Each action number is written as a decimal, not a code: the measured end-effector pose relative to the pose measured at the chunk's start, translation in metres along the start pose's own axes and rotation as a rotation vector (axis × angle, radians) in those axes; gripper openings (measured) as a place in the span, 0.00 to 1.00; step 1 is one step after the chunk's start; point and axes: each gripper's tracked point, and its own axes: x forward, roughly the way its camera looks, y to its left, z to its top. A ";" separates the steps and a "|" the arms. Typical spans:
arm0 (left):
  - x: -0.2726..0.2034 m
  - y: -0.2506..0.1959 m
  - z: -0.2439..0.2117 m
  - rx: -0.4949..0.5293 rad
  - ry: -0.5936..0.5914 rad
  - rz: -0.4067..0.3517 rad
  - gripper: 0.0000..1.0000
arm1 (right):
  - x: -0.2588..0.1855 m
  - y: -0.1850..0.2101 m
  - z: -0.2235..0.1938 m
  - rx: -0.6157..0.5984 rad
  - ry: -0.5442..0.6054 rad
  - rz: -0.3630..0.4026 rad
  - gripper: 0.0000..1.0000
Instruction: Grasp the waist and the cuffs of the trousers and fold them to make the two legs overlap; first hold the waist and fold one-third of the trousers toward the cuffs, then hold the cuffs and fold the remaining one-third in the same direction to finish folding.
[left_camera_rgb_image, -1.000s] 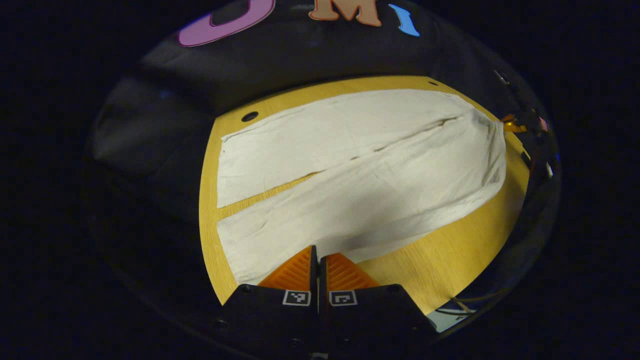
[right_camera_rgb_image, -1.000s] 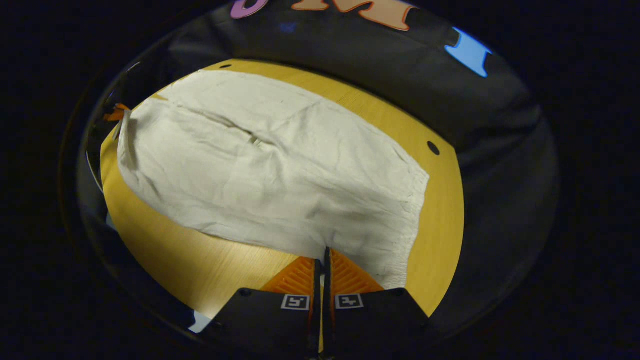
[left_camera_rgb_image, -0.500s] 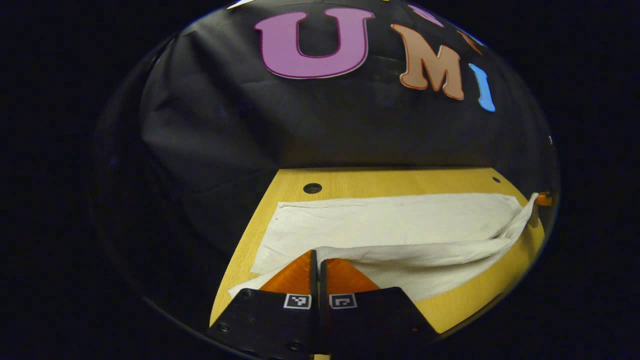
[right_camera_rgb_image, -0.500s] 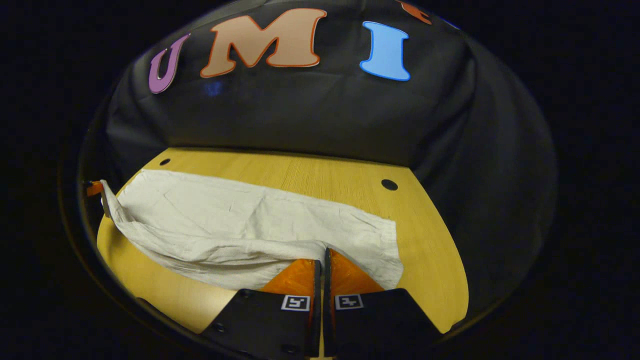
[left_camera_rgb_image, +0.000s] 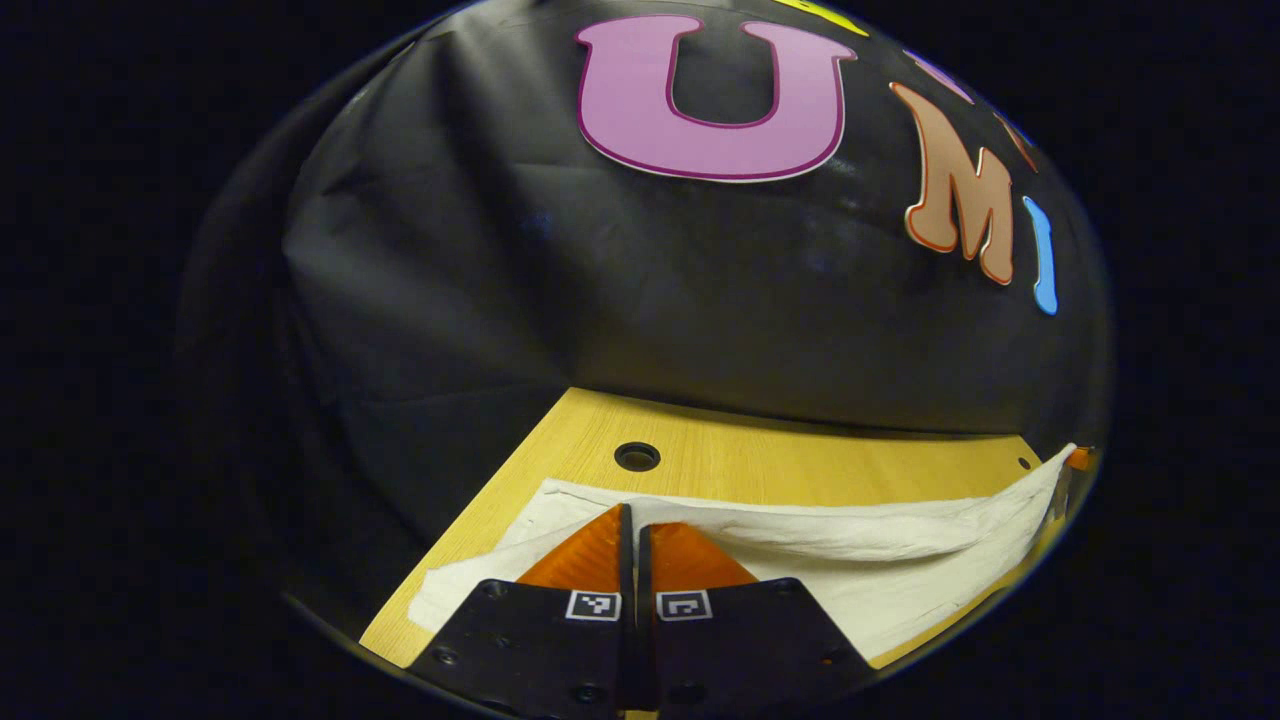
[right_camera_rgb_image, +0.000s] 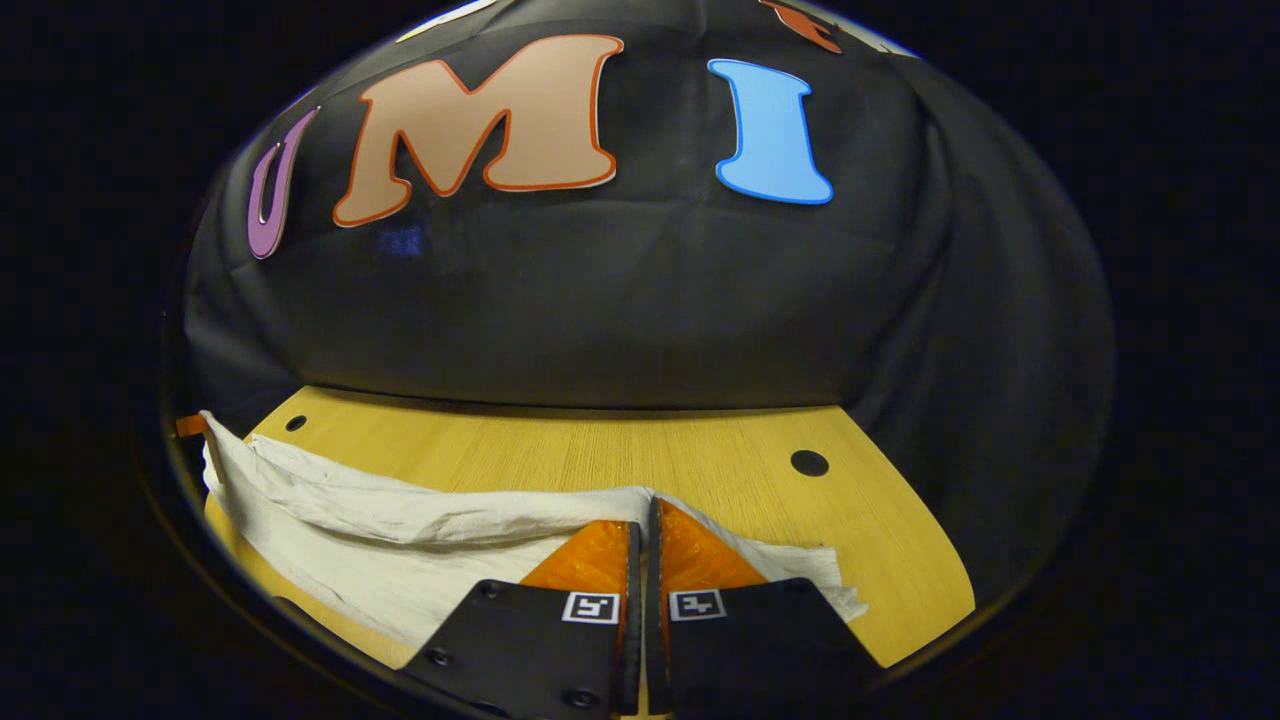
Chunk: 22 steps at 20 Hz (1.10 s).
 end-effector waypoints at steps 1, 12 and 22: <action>0.011 0.000 0.002 -0.005 -0.012 0.005 0.00 | 0.013 0.001 -0.009 0.008 0.021 0.004 0.04; 0.035 -0.002 -0.020 -0.028 0.029 0.079 0.52 | 0.047 0.001 -0.036 0.137 0.121 0.068 0.56; -0.064 -0.003 0.006 -0.019 -0.010 0.102 0.95 | -0.023 -0.109 -0.023 0.159 0.083 -0.050 0.97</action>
